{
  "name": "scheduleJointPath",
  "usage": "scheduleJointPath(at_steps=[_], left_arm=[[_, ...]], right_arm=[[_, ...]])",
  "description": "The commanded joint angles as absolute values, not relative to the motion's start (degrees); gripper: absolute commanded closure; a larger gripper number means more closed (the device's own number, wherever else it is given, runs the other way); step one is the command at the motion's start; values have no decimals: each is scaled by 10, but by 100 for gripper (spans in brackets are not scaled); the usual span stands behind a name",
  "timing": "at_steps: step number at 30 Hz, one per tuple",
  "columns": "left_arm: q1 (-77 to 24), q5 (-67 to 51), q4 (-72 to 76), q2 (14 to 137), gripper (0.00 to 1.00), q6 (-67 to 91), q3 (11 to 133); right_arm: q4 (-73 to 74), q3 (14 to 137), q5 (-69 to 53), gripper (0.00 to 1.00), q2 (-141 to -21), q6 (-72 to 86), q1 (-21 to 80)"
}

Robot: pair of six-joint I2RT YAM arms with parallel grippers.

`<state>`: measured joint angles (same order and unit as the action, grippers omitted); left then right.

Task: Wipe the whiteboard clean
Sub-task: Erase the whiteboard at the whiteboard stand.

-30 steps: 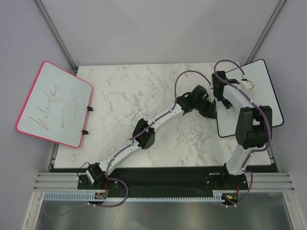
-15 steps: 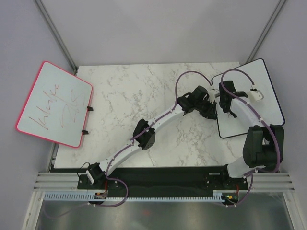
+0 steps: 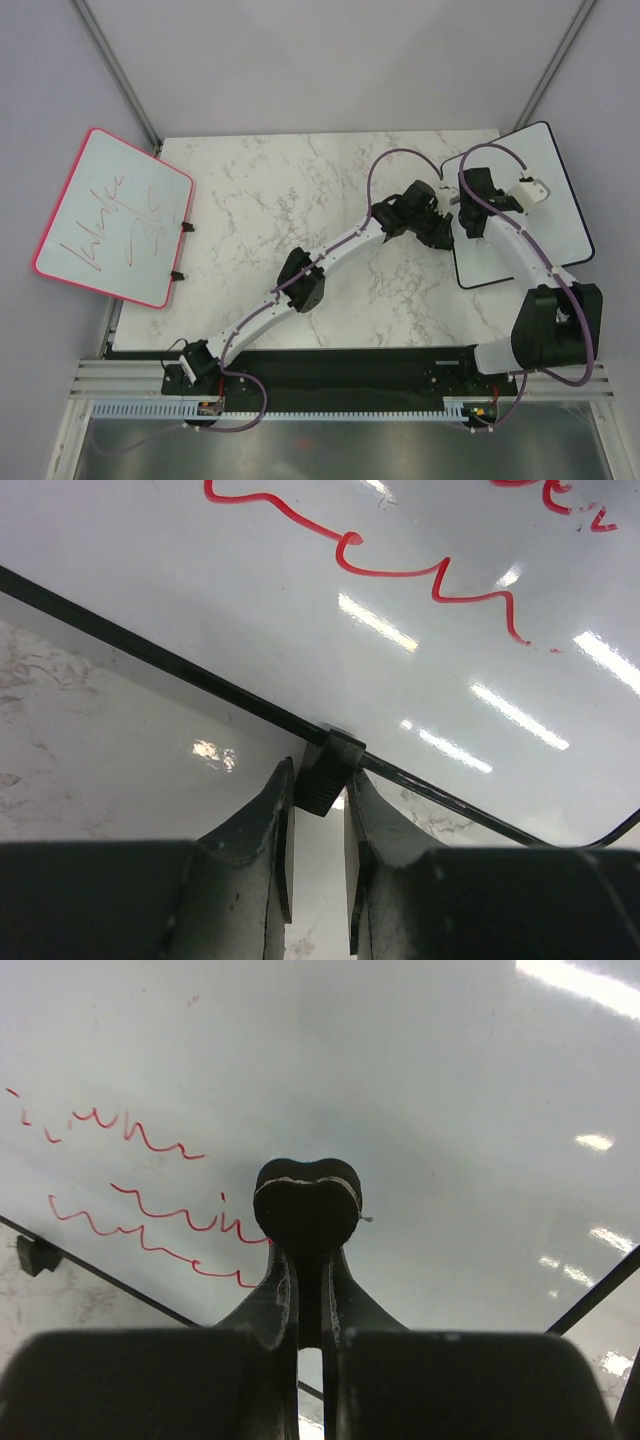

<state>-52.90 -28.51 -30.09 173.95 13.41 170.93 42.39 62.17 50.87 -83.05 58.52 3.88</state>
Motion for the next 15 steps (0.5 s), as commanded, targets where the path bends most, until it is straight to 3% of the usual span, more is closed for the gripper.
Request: scheduleJointPath(at_steps=[1, 15], left_arm=[[-541, -251, -377, 1718, 98, 153, 1673], [-580, -233, -377, 1652, 98, 141, 1550]], right_arm=[[389, 638, 508, 100, -792, 539, 40], [352, 622, 482, 100, -746, 497, 41]])
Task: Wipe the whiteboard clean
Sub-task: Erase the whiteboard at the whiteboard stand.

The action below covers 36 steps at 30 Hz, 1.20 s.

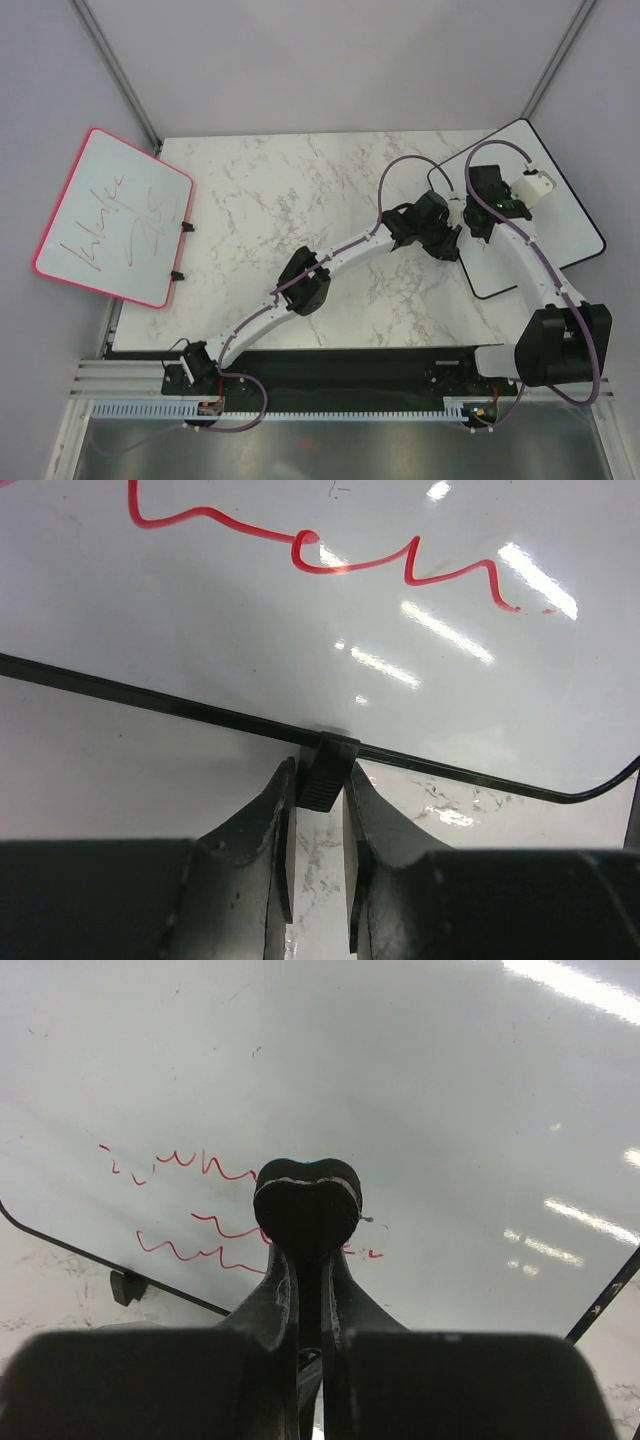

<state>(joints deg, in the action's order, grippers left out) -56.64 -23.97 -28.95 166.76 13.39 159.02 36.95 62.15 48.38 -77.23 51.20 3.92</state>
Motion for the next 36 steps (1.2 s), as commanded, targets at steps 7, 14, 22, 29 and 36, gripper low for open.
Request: scheduleJointPath(at_steps=[7, 14, 22, 29, 36], left_arm=[[-585, -233, -364, 1651, 98, 150, 1532], [-585, -232, -366, 1651, 73, 147, 1531], [-585, -237, -366, 1657, 53, 145, 1541], [-584, -236, -380, 1659, 49, 142, 1546], [-583, -223, -395, 1654, 40, 144, 1543]], right_arm=[[345, 618, 483, 100, -734, 489, 41], [339, 621, 468, 100, -748, 492, 41], [337, 622, 463, 100, -747, 491, 40], [335, 628, 459, 100, -746, 490, 41], [330, 630, 448, 100, -742, 490, 41]])
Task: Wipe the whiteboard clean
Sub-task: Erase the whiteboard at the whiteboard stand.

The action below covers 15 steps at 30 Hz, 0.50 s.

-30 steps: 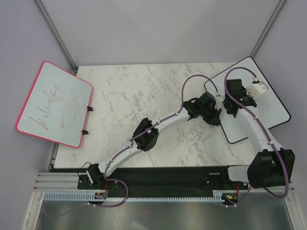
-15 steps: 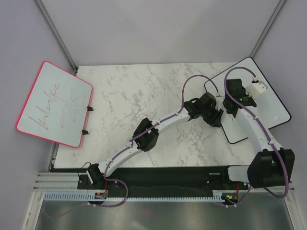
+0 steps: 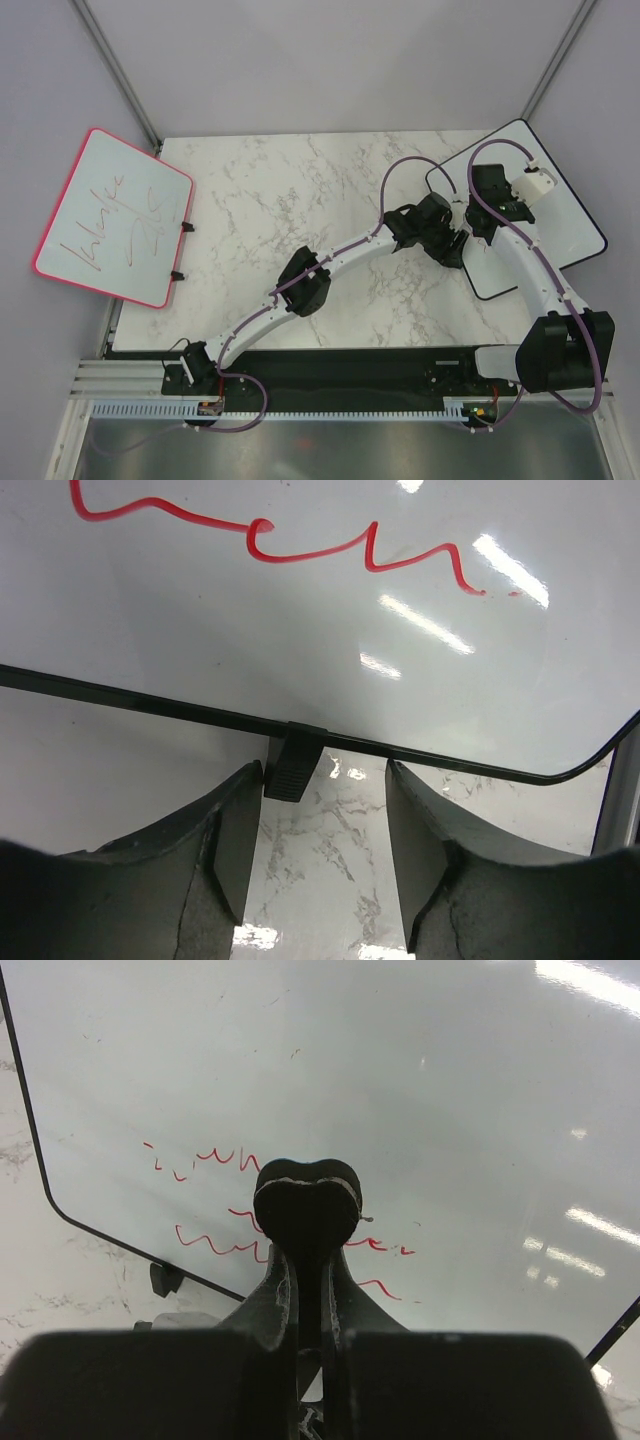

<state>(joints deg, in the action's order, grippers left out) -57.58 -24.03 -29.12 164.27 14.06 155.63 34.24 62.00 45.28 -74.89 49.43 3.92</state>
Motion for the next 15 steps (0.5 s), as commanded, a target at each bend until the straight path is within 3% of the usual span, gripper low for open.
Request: scheduleJointPath(at_steps=[1, 15], left_arm=[[-584, -222, -395, 1654, 39, 144, 1543], [-583, -206, -414, 1637, 35, 141, 1523]], right_arm=[[328, 628, 447, 100, -741, 490, 40], [312, 626, 431, 100, -727, 485, 41]])
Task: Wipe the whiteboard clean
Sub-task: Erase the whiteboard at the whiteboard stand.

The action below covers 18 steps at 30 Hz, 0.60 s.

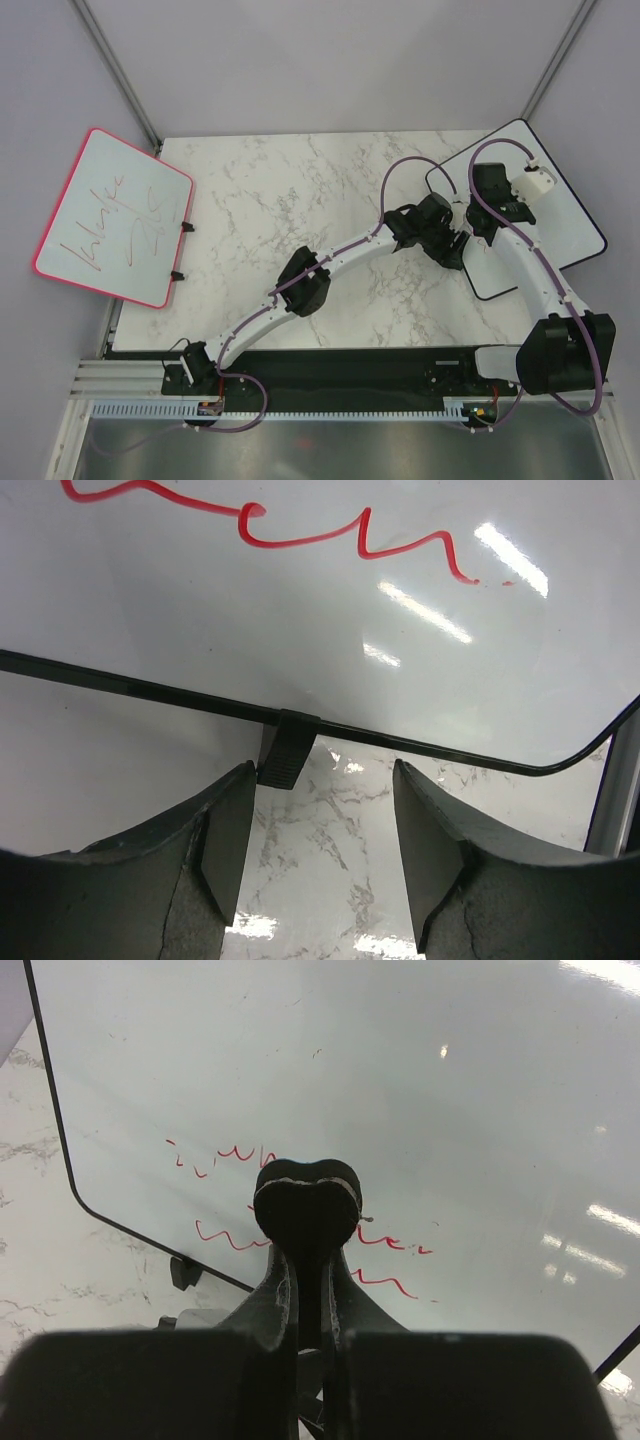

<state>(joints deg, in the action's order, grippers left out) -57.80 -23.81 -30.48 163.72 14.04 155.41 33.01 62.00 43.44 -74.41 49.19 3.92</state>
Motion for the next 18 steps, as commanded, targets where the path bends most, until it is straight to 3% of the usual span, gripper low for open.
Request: scheduleJointPath(at_steps=[1, 5, 18], left_arm=[[-582, -206, -415, 1635, 35, 139, 1521], [-572, -131, -414, 1615, 34, 111, 1511], [-556, -202, -368, 1503, 35, 39, 1296]], right_arm=[[312, 626, 431, 100, -726, 485, 40], [307, 625, 425, 100, -722, 484, 41], [291, 633, 408, 100, -709, 478, 41]])
